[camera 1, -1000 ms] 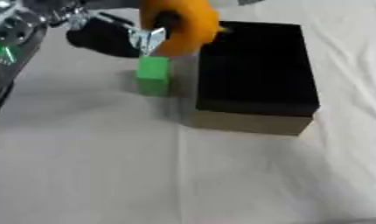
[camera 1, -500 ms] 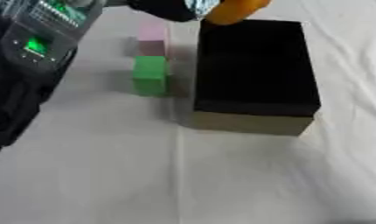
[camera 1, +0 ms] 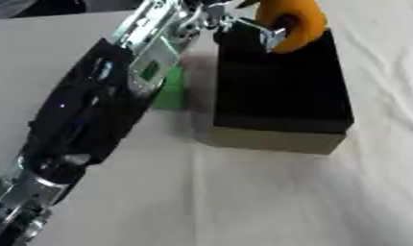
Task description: Pick up objects on the table and place them in the box.
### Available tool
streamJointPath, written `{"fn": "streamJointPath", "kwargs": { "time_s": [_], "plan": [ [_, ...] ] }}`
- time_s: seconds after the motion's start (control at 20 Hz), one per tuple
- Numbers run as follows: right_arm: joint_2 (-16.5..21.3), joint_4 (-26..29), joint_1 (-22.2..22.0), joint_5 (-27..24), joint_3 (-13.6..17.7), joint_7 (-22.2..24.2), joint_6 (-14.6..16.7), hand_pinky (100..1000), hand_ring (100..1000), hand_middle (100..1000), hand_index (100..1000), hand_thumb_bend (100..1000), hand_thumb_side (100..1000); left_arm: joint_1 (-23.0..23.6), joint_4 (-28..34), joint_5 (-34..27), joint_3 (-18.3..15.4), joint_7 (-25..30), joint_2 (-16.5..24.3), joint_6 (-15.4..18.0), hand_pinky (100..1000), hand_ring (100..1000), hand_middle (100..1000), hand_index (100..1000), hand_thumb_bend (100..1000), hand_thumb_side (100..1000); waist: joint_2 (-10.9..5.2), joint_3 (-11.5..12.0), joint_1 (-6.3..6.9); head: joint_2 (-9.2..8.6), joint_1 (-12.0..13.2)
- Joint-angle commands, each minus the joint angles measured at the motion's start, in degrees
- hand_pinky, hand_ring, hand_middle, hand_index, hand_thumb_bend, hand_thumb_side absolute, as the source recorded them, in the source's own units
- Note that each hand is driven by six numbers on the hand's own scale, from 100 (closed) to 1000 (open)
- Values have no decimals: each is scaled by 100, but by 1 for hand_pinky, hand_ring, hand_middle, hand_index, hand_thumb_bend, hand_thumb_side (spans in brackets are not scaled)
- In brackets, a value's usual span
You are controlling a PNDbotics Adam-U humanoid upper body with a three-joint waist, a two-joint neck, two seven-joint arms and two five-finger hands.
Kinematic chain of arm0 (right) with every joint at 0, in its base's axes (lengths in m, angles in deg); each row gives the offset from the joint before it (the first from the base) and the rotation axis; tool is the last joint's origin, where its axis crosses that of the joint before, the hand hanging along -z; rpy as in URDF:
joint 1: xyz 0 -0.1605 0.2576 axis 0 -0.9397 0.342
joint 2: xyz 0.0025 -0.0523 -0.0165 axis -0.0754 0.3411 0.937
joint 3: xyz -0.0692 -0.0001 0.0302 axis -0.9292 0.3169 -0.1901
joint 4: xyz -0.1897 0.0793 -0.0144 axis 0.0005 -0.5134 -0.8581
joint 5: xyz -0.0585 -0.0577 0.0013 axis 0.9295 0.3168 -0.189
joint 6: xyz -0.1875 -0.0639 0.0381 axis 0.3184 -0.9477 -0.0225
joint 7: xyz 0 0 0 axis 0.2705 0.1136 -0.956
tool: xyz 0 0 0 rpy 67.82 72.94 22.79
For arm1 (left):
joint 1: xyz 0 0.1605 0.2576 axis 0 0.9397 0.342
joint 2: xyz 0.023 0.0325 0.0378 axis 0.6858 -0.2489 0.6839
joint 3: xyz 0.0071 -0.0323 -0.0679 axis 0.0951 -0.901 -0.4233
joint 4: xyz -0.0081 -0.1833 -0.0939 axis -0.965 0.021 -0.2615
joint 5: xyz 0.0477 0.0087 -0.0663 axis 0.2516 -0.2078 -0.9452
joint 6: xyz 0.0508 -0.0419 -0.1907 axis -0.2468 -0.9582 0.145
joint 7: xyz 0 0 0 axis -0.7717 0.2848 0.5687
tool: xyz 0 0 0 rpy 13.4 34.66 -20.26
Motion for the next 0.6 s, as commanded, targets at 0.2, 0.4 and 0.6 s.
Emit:
{"fn": "streamJointPath", "kwargs": {
  "time_s": [0.2, 0.4, 0.6],
  "plan": [
    [30, 131, 78, -2, 17, -3, 20, 863, 633, 585, 795, 100, 1000, -101, -377, 507, -57, -223, -244, 181, 455, 577, 658, 693, 100, 346, -104, -52, -30, -116, 49],
    [6, 138, 77, -13, 23, -10, 21, 863, 632, 585, 795, 100, 1000, -61, -634, 777, -59, -341, -362, 219, 458, 580, 659, 695, 100, 310, -94, -92, -33, -137, 61],
    [1, 138, 72, -20, 26, -12, 21, 863, 631, 585, 794, 100, 1000, -28, -820, 954, -52, -407, -432, 272, 481, 597, 675, 712, 100, 247, -90, -114, -32, -145, 73]
  ]
}}
